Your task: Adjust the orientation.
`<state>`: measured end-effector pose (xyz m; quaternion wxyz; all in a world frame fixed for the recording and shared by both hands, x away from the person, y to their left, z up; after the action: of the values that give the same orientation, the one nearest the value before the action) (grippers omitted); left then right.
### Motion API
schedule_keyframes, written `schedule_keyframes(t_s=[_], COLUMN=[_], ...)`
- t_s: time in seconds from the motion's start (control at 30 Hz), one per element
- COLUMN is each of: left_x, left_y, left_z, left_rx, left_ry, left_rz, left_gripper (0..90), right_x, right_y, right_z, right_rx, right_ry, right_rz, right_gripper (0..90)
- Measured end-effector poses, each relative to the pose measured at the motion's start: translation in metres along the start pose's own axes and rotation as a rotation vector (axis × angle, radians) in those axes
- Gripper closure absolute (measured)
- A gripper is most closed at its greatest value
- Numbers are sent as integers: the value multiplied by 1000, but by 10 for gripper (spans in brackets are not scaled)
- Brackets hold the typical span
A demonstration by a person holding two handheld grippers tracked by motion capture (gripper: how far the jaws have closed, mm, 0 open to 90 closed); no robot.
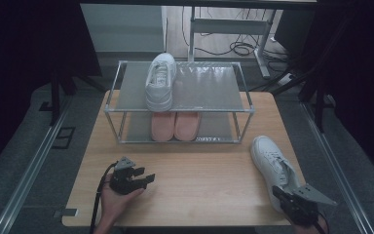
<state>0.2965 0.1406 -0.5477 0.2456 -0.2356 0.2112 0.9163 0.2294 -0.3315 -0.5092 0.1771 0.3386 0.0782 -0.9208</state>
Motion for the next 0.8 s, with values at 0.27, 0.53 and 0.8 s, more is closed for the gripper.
schedule_keyframes(t_s=[0.27, 0.53, 0.8], left_x=[0, 0, 0], left_y=[0, 0, 0], left_z=[0, -1, -2], left_rx=[0, 0, 1], left_ry=[-1, -1, -4], left_rz=[0, 0, -1], left_gripper=[447, 448, 448], right_x=[3, 4, 4], right_y=[15, 20, 23], right_z=[3, 4, 4], right_rx=[-17, -16, -15], right_ry=[16, 16, 15], right_rz=[-38, -39, -37], right_gripper=[900, 900, 900])
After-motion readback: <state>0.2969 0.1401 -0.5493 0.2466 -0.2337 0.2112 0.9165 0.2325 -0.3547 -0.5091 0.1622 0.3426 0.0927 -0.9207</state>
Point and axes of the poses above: each handheld gripper's, and its own axes: z roughly backward along the jaws, x roughly out of its underside, y roughly to its right, the point moved 5 cm from there along -z, roughly forward along the jaws, and after that the axes turned 15 degrees about -y, right-handed, at the moved point
